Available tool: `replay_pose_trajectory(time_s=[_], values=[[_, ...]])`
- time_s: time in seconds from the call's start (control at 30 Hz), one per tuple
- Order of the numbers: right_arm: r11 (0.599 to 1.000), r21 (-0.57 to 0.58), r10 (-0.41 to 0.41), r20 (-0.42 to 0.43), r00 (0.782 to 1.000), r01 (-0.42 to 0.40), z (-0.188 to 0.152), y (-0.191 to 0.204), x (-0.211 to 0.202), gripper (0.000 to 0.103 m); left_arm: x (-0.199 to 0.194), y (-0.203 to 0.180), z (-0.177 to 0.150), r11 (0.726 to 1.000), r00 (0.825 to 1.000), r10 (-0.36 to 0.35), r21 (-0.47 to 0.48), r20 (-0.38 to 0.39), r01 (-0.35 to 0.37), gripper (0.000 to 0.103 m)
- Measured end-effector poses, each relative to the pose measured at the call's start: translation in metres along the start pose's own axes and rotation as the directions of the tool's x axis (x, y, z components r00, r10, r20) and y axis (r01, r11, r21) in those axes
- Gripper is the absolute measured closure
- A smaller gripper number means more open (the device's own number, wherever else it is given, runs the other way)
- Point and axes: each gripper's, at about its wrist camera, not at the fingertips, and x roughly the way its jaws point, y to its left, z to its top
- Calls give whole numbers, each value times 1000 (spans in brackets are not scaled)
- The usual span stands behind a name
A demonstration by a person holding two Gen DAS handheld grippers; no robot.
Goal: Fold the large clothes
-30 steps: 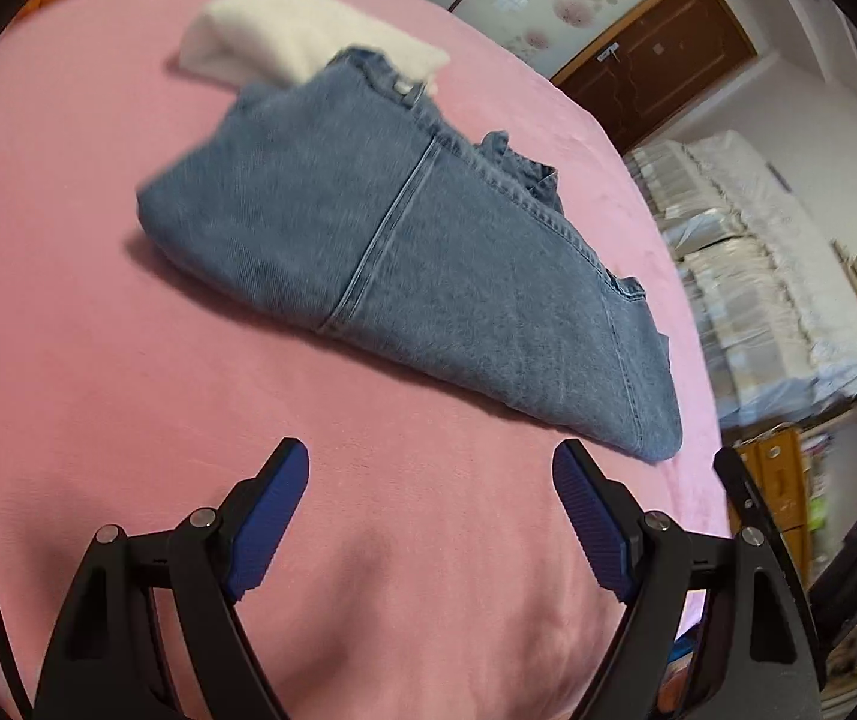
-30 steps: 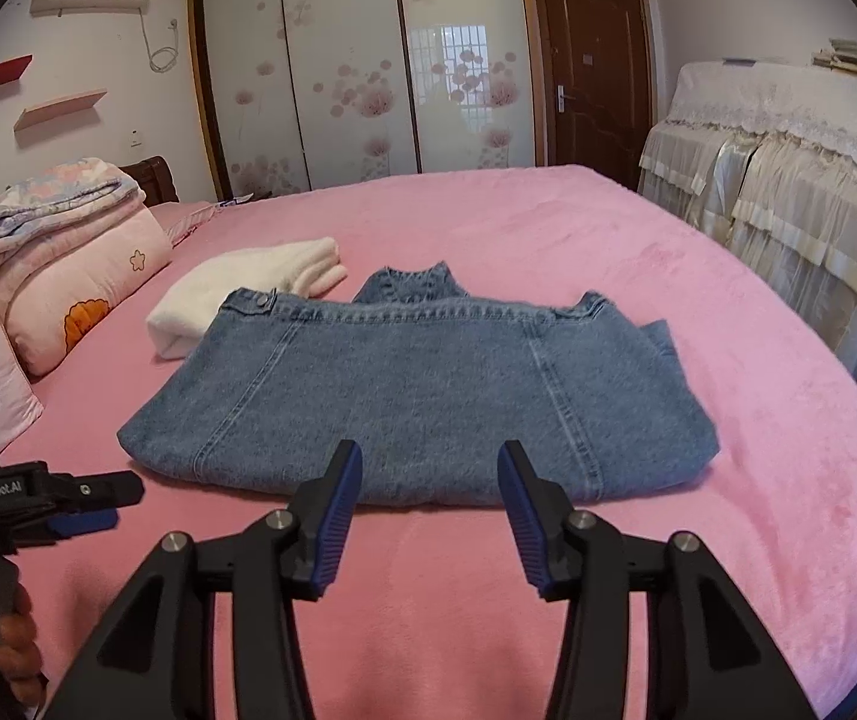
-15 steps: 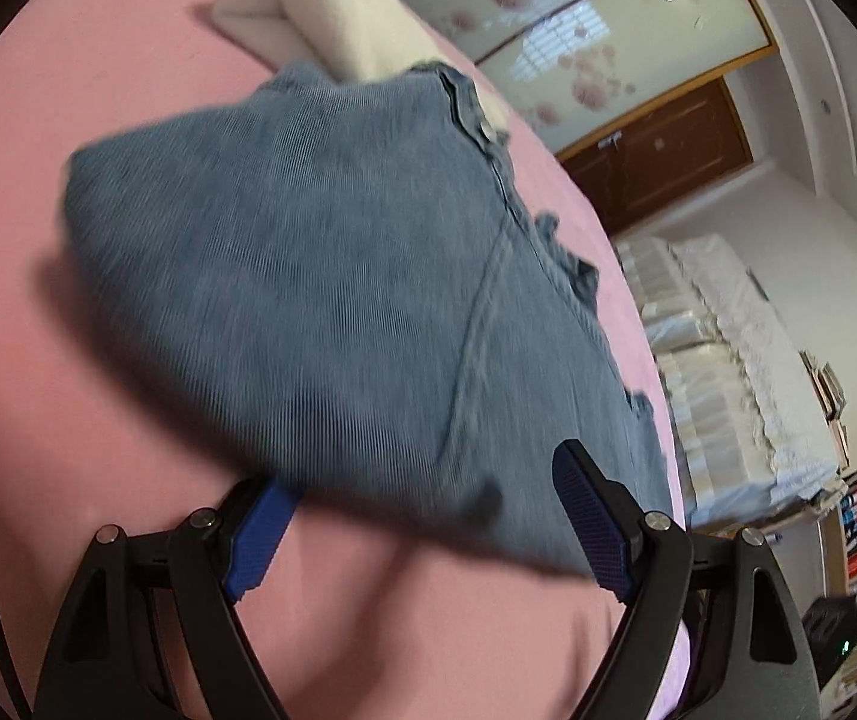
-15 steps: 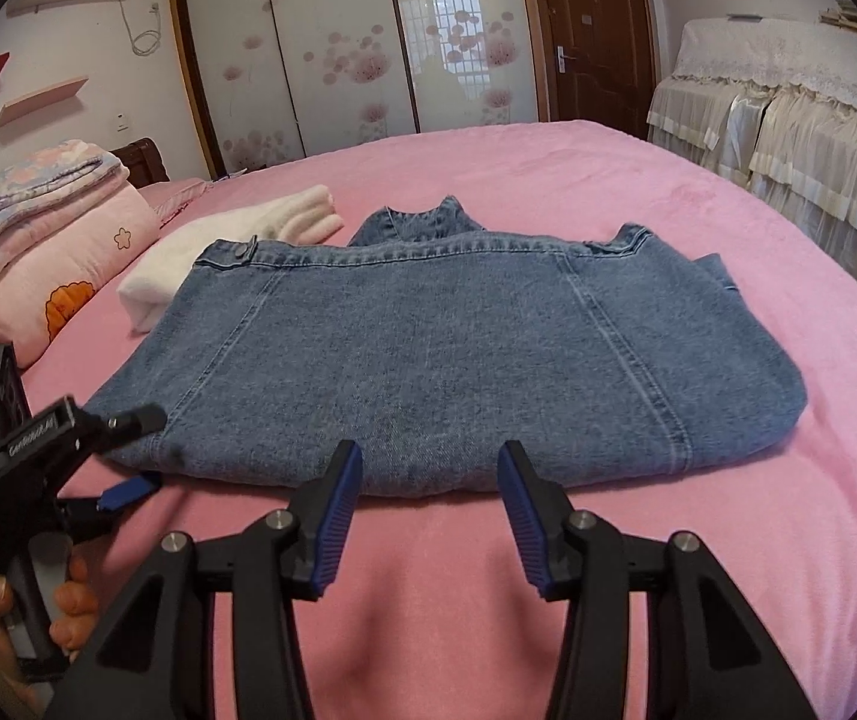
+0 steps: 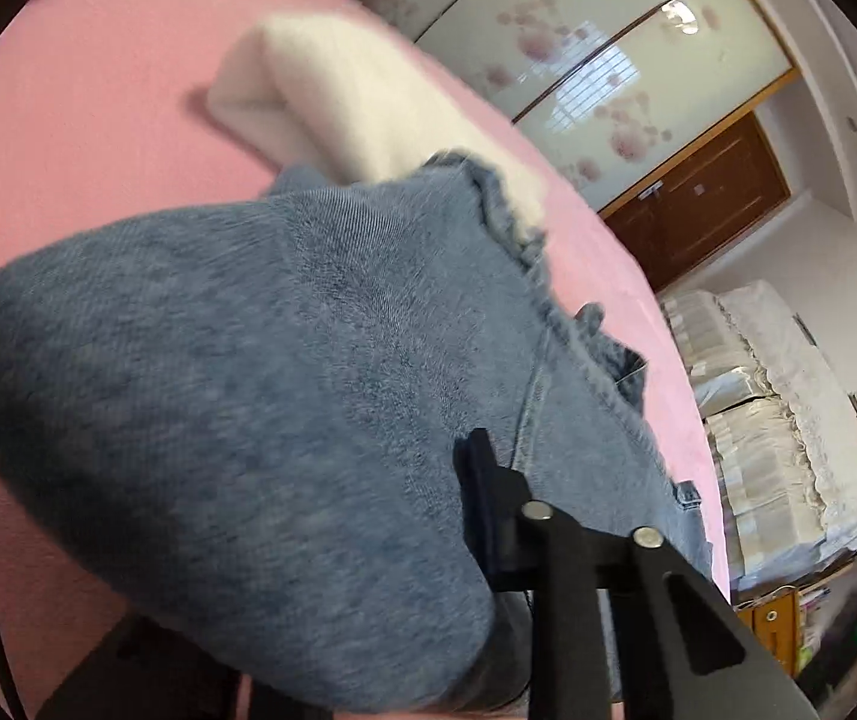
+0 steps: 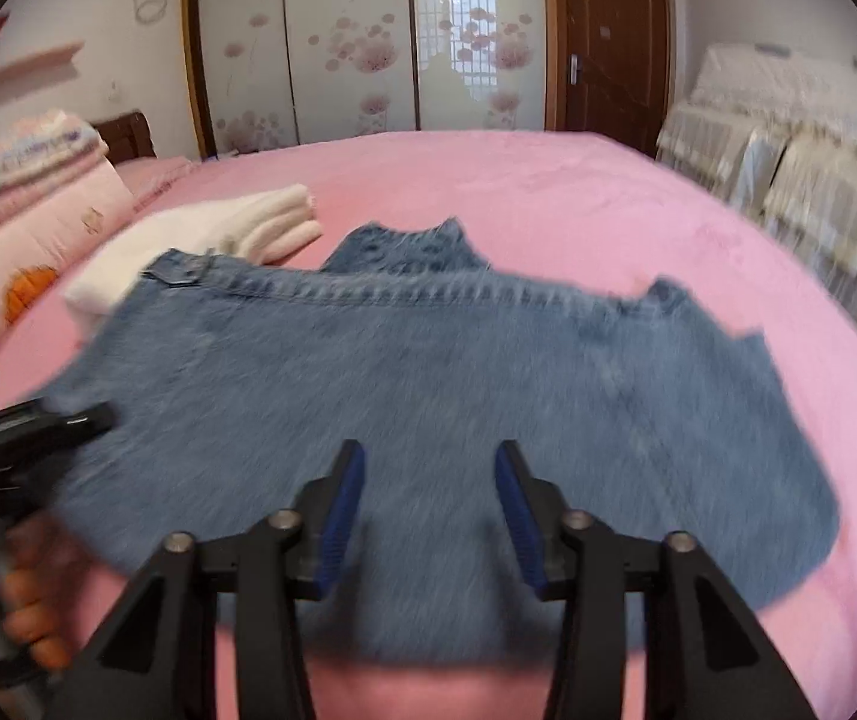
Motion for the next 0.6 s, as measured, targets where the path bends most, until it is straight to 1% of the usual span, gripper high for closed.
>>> replay_pose_trajectory(time_s=[0.07, 0.1, 0.13, 0.17, 0.23, 0.3, 0.37, 0.4, 0.43, 0.47, 0.5, 0.53, 0.57, 0.6], values=[[999, -35, 23, -66, 998, -25, 4, 2, 21, 90, -13, -17, 0, 997, 999, 19, 72, 38, -22, 89], [997, -33, 69, -120, 990, -73, 2, 3, 34, 95, -19, -28, 0, 993, 998, 25, 115, 62, -32, 89], [994, -25, 104, -174, 979, -110, -3, 4, 45, 98, -27, -41, -1, 987, 996, 25, 158, 85, -38, 90], [993, -35, 106, -191, 976, -115, -8, 6, 52, 100, -32, -52, -1, 981, 995, 19, 191, 98, -37, 90], [991, -80, 88, -170, 981, -103, -15, 12, 53, 100, -39, -81, -3, 963, 993, 5, 266, 116, -35, 91], [992, -86, 82, -161, 983, -97, -18, 13, 54, 100, -43, -111, -5, 940, 992, -17, 339, 127, -27, 92], [991, -43, 119, -160, 980, -127, -19, 6, 56, 100, -44, -146, -10, 907, 991, -42, 421, 128, -16, 92], [988, -3, 155, -162, 975, -158, -19, -2, 56, 100, -47, -159, -13, 894, 991, -53, 449, 124, -8, 92], [981, 39, 195, -161, 968, -191, -19, -9, 57, 100, -47, -178, -19, 869, 991, -65, 495, 117, -1, 92], [968, 94, 246, -157, 956, -233, -19, -19, 57, 100, -49, -191, -24, 852, 991, -71, 523, 115, 0, 92], [939, 184, 320, -161, 934, -290, -19, -35, 56, 100, -45, -210, -30, 825, 991, -75, 564, 107, 2, 92], [912, 252, 370, -163, 915, -324, -20, -49, 53, 100, -44, -230, -40, 784, 993, -70, 621, 96, -5, 92], [887, 310, 402, -151, 903, -343, -23, -63, 47, 100, -40, -246, -50, 748, 994, -62, 664, 92, -14, 92], [866, 369, 403, -116, 908, -337, -27, -83, 33, 100, -33, -263, -62, 705, 995, -56, 709, 81, -18, 92]])
